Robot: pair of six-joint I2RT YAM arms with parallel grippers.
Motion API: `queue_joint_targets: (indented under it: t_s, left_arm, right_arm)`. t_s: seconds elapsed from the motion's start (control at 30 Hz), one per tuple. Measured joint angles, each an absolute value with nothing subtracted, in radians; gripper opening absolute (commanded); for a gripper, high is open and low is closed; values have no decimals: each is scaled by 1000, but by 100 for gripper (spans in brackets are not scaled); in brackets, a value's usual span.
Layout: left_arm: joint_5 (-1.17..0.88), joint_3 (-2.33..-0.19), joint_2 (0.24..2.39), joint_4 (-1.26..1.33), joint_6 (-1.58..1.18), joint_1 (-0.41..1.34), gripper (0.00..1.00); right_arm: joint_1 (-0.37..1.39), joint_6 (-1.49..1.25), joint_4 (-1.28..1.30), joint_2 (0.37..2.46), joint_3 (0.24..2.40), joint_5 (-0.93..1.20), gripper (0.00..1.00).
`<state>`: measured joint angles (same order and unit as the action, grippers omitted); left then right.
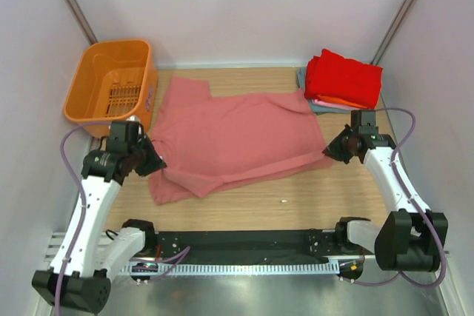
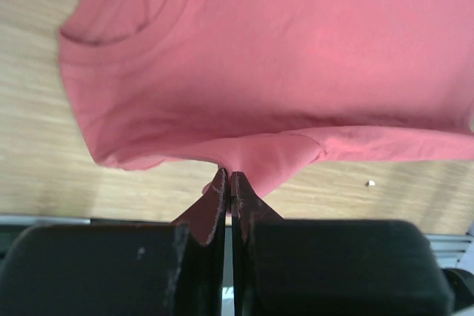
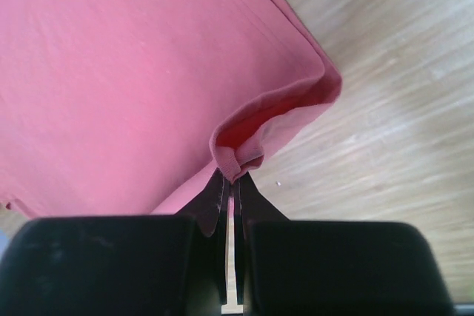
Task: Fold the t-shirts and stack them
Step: Fold the tshirt
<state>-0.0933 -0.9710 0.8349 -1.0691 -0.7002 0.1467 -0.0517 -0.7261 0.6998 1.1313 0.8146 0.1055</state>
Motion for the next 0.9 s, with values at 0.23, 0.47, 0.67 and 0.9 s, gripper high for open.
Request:
queue_joint_targets:
  t_s: [0.23,0.47,0.67,0.9]
  left_arm:
    - [-45,-1044,1016,-1000,-634,145,0]
    - [-18,-1115,1159,-957,-589,144,0]
    - [12,-1152,1230,-932,-564,135,0]
    - [27,-1189,1308,-921,-539,114,0]
  right_arm:
    - [-52,-723,616,1262,873,112,1]
    - [-52,-709,573,1383,923,119,1]
    - [-52,-709,533,1448,945,122,1]
    - [-52,-709,506,1517,968,130,1]
